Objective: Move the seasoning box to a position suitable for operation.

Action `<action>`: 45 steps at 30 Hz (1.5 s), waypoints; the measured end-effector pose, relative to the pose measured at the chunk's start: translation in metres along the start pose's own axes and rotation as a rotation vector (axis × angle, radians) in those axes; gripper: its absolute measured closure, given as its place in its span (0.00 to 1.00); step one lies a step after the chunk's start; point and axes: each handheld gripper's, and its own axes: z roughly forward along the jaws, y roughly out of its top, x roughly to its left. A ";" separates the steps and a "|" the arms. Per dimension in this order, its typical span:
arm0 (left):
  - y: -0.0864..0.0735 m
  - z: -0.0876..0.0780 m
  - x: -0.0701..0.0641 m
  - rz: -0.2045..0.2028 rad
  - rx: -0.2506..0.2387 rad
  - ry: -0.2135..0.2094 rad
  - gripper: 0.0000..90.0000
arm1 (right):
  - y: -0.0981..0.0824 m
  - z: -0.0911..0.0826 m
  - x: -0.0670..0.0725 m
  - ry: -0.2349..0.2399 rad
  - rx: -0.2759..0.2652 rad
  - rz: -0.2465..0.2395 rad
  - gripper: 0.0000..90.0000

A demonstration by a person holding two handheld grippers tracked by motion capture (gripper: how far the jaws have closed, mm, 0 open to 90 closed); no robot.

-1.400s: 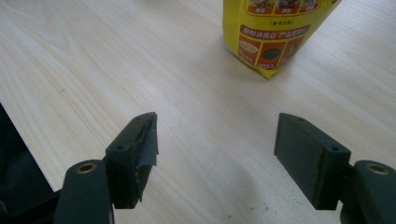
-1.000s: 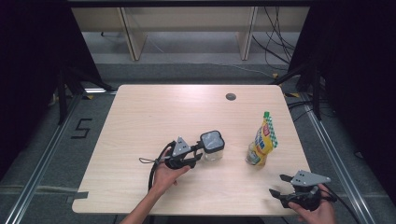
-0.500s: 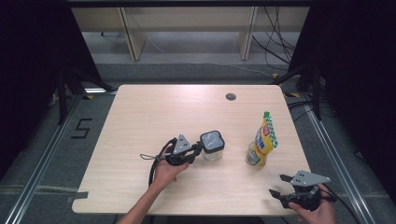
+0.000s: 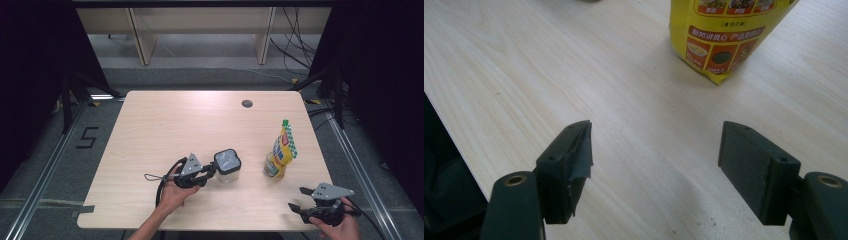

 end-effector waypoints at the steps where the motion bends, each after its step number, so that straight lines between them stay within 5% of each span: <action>1: -0.001 -0.002 -0.001 -0.004 -0.004 0.003 0.81 | 0.000 0.000 0.000 0.000 0.003 -0.005 0.34; 7: -0.005 -0.012 -0.010 -0.003 0.013 -0.032 0.81 | 0.000 0.000 0.000 -0.004 0.005 -0.001 0.34; 9: -0.007 -0.015 -0.015 -0.031 0.000 -0.048 0.81 | 0.000 0.000 0.000 0.002 0.002 0.000 0.34; 16: -0.012 -0.025 -0.026 0.036 0.022 -0.103 0.81 | 0.000 0.000 0.002 0.000 0.010 0.021 0.34; 26: -0.015 -0.027 -0.035 0.048 0.012 -0.166 0.81 | 0.000 0.001 0.002 0.004 0.010 0.020 0.34; 33: -0.012 -0.027 -0.030 0.079 0.021 -0.141 0.80 | 0.000 0.001 0.002 0.003 0.010 0.015 0.34; 34: -0.013 -0.027 -0.030 0.055 0.020 -0.136 0.80 | 0.000 0.001 0.001 0.006 0.003 -0.001 0.34; 45: -0.009 -0.024 -0.025 0.044 0.044 -0.092 0.79 | -0.002 0.001 -0.002 0.006 0.003 -0.004 0.34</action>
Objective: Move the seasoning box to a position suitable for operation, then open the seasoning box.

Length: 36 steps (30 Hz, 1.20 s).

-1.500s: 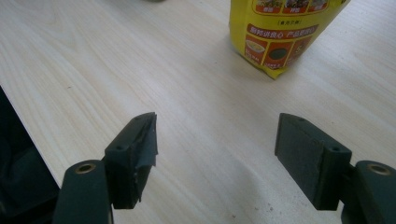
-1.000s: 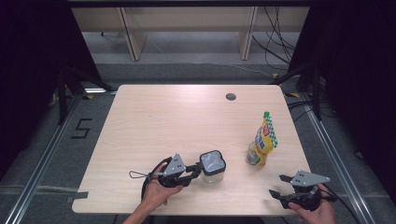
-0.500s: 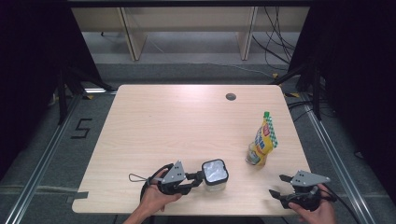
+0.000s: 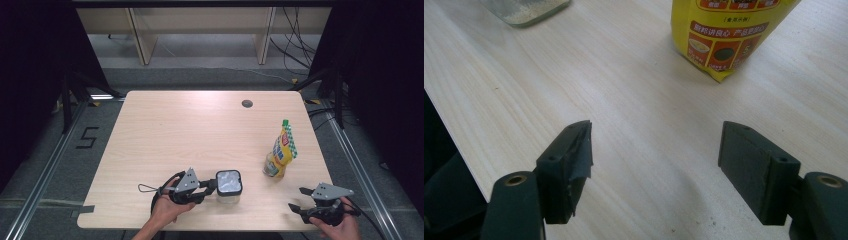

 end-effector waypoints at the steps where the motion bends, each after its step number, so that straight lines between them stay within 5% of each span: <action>1: 0.000 0.000 0.002 -0.016 0.003 0.004 0.79 | 0.000 0.000 0.000 0.005 0.004 0.006 0.34; 5: -0.002 0.000 0.004 -0.079 -0.015 0.032 0.69 | -0.001 0.000 -0.001 0.006 0.002 0.009 0.34; 7: -0.002 -0.004 0.006 -0.079 -0.025 0.033 0.64 | -0.001 0.000 -0.001 0.006 0.002 0.009 0.34; 8: -0.003 -0.009 0.007 -0.090 -0.014 0.041 0.53 | -0.001 0.000 -0.001 0.006 0.002 0.010 0.34; 13: -0.004 -0.021 0.007 -0.096 -0.012 0.020 0.41 | 0.000 0.000 0.000 0.006 0.006 0.013 0.34; 21: 0.000 -0.044 0.004 -0.129 -0.025 0.009 0.36 | -0.001 0.001 0.000 0.005 0.002 0.006 0.34; 28: 0.005 -0.054 0.002 -0.153 -0.076 0.010 0.49 | 0.000 0.000 0.002 0.012 -0.002 0.043 0.34; 30: 0.006 -0.054 0.002 -0.146 -0.090 0.009 0.61 | 0.001 0.000 0.002 0.007 -0.007 0.028 0.34; 31: 0.008 -0.054 0.001 -0.104 -0.101 0.029 0.70 | 0.001 0.000 0.002 0.007 -0.010 0.024 0.34; 36: 0.014 -0.052 -0.001 -0.107 -0.141 0.035 0.91 | 0.001 0.000 0.004 0.004 -0.006 0.031 0.34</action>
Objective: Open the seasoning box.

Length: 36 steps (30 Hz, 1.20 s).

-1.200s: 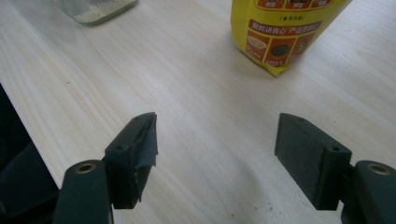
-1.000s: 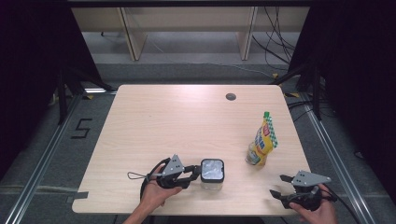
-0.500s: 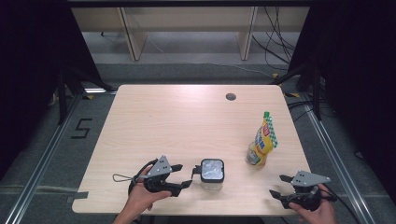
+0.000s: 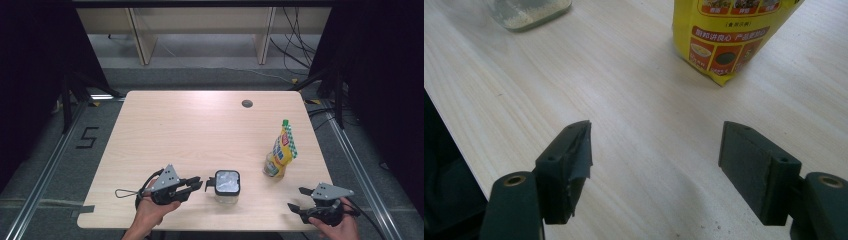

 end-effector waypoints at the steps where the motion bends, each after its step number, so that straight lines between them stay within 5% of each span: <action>1: 0.002 0.002 -0.001 0.012 -0.002 0.000 0.94 | 0.000 0.000 -0.001 -0.003 0.001 -0.007 0.34; 2: 0.006 0.006 -0.003 0.042 0.008 0.001 0.96 | 0.000 0.000 -0.002 -0.005 -0.005 -0.024 0.34; 17: 0.015 0.032 -0.005 0.081 0.036 -0.009 0.99 | 0.000 0.000 -0.002 -0.005 -0.005 -0.025 0.34; 29: 0.013 0.031 -0.003 0.034 0.025 -0.002 0.99 | 0.001 0.000 0.002 -0.002 -0.007 -0.018 0.35; 30: 0.012 0.030 -0.003 0.025 0.020 0.001 0.99 | 0.001 0.000 0.001 -0.011 -0.019 -0.038 0.35; 31: 0.012 0.030 -0.003 0.033 0.022 0.000 0.99 | 0.002 -0.001 0.002 -0.017 -0.044 -0.014 0.35; 32: 0.011 0.030 -0.003 -0.001 0.021 0.001 0.99 | 0.003 -0.001 0.003 -0.013 -0.067 0.003 0.35; 36: 0.008 0.029 -0.001 -0.013 0.000 -0.008 0.99 | 0.006 -0.003 0.005 -0.011 -0.109 -0.033 0.37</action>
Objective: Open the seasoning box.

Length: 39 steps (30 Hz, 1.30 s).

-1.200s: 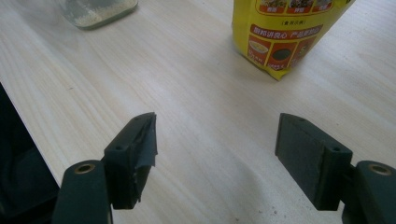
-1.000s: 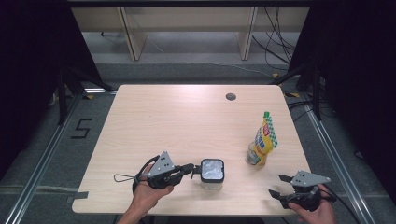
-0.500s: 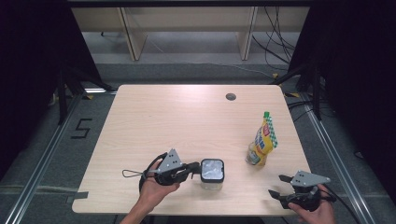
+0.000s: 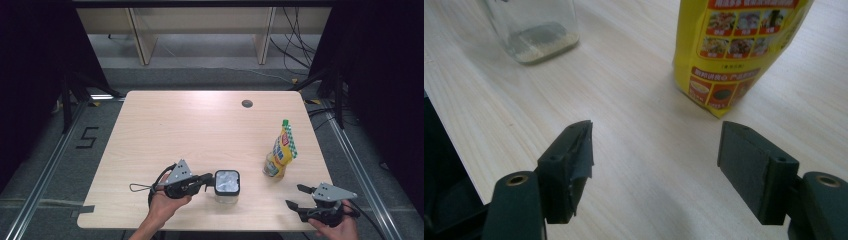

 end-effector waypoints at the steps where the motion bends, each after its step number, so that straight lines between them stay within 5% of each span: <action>1: -0.001 0.000 0.001 -0.013 -0.007 -0.005 0.99 | 0.001 0.000 0.001 0.017 0.000 0.000 0.42; 12: -0.004 -0.001 0.003 -0.024 -0.014 -0.011 0.99 | 0.025 0.008 0.032 0.085 -0.047 -0.123 0.76; 16: -0.004 -0.001 0.003 -0.027 -0.017 -0.015 0.99 | 0.035 0.016 0.038 0.130 -0.100 -0.097 0.86; 21: -0.004 -0.001 0.003 -0.024 -0.014 -0.016 0.99 | 0.050 0.028 0.044 0.162 -0.143 -0.141 0.96; 24: -0.005 -0.001 0.002 -0.046 -0.020 -0.016 0.99 | 0.059 0.037 0.051 0.172 -0.129 -0.170 0.97; 39: -0.005 -0.002 0.004 -0.037 -0.023 -0.017 0.95 | 0.092 0.070 0.071 0.219 -0.121 -0.234 0.98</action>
